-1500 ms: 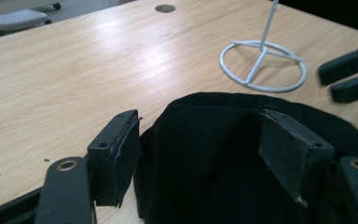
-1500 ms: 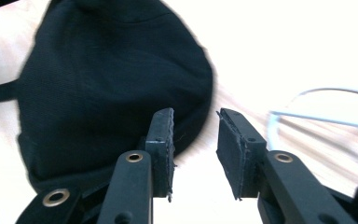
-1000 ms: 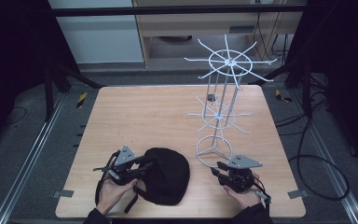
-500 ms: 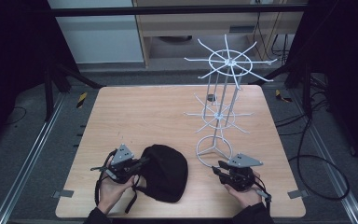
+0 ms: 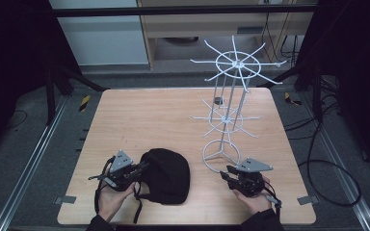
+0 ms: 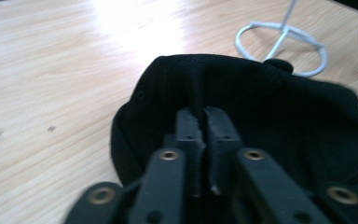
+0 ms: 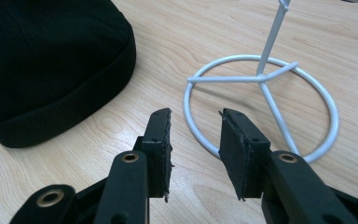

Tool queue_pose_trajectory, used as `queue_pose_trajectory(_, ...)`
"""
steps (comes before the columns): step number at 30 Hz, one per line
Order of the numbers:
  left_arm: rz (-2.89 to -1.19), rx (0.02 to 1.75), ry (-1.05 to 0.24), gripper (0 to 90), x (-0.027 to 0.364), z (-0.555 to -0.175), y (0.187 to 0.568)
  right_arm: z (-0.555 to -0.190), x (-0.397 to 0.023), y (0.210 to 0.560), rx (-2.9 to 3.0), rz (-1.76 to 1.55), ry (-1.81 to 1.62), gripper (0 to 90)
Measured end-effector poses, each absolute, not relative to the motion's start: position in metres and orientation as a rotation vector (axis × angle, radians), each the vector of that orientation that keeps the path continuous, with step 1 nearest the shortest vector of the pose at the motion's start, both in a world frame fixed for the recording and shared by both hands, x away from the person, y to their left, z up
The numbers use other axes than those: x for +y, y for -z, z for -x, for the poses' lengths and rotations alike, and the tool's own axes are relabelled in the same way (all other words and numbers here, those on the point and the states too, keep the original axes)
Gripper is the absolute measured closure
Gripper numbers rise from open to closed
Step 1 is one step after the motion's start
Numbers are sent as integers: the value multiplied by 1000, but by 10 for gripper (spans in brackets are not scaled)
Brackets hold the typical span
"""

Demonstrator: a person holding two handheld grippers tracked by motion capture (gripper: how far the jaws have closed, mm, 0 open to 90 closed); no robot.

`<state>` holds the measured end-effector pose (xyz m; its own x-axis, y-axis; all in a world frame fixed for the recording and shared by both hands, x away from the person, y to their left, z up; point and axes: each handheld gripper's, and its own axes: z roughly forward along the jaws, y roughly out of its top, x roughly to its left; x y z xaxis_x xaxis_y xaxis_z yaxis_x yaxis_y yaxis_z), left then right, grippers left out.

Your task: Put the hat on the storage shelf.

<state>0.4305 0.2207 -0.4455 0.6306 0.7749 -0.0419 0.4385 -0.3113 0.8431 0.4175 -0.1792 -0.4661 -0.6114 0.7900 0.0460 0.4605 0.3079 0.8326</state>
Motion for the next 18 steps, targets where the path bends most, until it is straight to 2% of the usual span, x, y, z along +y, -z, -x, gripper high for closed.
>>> queue_pose_trajectory(3,-1927,951,-488,639,228,-425,441,-417,-181,466,2204,-1121,-1219,629)
queue_pose_trajectory(7,-1887,878,-491,513,230,-420,423,-418,-182,465,2197,-1128,-1220,623)
queue_pose_trajectory(12,-1947,776,-462,362,207,-427,413,-418,-183,466,2193,-1133,-1216,614)
queue_pose_trajectory(18,-2029,745,-426,262,181,-438,418,-418,-185,465,2191,-1139,-1216,603)
